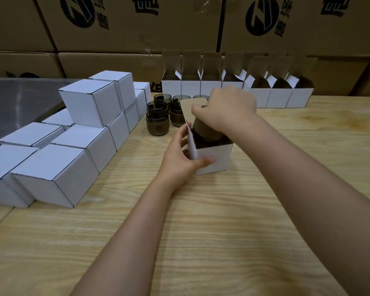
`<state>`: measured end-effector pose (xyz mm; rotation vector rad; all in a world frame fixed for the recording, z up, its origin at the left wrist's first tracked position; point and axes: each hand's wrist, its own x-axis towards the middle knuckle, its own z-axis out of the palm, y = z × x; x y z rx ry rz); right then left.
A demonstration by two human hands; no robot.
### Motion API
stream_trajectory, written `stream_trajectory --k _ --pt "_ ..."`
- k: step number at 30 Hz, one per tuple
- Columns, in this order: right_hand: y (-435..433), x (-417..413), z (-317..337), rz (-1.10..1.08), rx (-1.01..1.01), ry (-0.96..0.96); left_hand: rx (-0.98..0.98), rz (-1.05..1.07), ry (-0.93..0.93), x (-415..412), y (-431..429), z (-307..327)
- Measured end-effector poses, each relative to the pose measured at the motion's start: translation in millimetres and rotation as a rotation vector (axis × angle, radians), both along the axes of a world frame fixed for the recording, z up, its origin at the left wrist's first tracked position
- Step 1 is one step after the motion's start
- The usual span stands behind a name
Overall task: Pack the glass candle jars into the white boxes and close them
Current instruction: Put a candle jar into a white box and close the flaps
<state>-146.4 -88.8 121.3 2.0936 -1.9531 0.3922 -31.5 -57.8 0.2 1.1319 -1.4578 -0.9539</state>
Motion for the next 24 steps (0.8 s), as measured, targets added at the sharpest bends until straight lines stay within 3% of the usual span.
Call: stream_trajectory --k 19,21,24 --pt "-3 3 -55 -0.090 0.036 -0.083 -0.024 0.013 0.009 -2 -1 -2" --pt "0 -3 -53 -0.044 -0.082 -0.315 -0.021 0.005 0.024 -2 0 -1" --pt "5 -22 -57 0.046 -0.280 -1.043 -0.018 -0.013 0.066 -1 1 0"
